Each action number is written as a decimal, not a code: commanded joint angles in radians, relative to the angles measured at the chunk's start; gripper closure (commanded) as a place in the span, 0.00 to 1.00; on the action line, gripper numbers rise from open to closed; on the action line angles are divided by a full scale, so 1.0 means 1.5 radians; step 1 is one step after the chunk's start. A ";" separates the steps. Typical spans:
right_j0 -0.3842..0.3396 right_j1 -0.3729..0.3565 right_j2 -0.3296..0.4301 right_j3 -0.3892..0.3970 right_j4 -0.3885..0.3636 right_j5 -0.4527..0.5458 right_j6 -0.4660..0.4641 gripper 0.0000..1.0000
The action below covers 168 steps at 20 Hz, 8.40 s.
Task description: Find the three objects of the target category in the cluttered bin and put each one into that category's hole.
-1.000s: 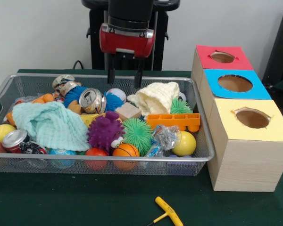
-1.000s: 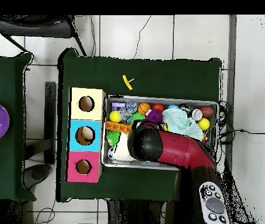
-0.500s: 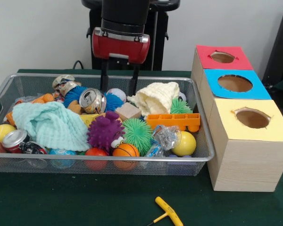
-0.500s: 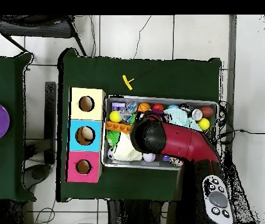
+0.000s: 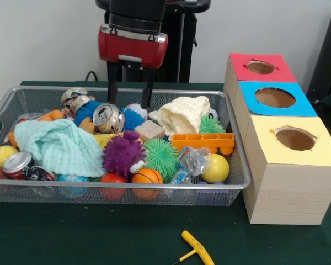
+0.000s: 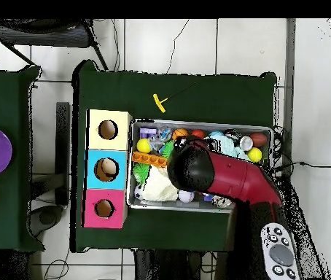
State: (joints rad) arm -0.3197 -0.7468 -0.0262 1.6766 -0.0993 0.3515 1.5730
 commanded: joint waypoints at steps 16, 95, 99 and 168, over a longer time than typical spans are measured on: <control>-0.075 0.062 -0.015 -0.104 -0.028 -0.003 0.067 0.00; -0.089 0.258 -0.043 -0.061 0.042 0.014 0.146 0.00; -0.071 0.254 -0.058 -0.058 0.057 0.024 0.151 0.00; 0.154 -0.068 -0.139 0.105 0.214 0.007 0.158 0.00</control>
State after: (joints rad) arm -0.0385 -0.8734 -0.3200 1.8180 0.1951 0.2845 1.6586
